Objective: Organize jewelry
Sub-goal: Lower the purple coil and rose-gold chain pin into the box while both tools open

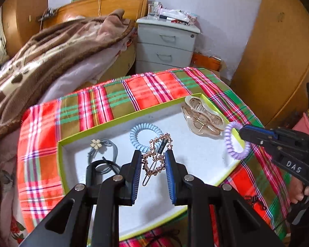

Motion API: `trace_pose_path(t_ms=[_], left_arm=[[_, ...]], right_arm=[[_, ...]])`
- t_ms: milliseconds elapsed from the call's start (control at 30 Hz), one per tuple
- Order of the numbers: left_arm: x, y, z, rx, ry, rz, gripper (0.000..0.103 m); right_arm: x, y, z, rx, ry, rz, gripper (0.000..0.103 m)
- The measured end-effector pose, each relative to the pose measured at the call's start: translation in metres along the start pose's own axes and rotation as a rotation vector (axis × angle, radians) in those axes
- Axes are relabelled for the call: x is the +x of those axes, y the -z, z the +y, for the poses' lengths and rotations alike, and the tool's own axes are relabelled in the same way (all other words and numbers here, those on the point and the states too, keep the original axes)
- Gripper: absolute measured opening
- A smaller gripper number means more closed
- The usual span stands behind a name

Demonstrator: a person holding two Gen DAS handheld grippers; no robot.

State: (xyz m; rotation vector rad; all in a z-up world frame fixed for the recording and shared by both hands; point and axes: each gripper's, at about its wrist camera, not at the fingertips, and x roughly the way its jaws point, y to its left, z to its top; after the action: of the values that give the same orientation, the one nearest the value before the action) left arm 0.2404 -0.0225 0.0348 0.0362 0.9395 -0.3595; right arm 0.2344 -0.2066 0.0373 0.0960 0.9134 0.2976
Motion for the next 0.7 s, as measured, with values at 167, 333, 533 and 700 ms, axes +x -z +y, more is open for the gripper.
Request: trace_pose_path(t_ms=[167, 333, 533, 700], left_arm=[[0.018, -0.002, 0.003, -0.018, -0.002, 0.030, 0.024], [0.034, 0.003, 0.005, -0.026, -0.015, 0.061, 0.024], [0.044, 0.008, 0.006, -0.030, -0.020, 0.086, 0.024], [0.046, 0.011, 0.008, -0.035, -0.019, 0.087, 0.024]], right_arm=[[0.021, -0.001, 0.002, -0.013, 0.004, 0.046, 0.010], [0.036, 0.001, 0.004, -0.049, 0.033, 0.084, 0.010], [0.045, 0.004, 0.005, -0.093, 0.083, 0.105, 0.010], [0.049, 0.004, 0.004, -0.097, 0.085, 0.114, 0.010]])
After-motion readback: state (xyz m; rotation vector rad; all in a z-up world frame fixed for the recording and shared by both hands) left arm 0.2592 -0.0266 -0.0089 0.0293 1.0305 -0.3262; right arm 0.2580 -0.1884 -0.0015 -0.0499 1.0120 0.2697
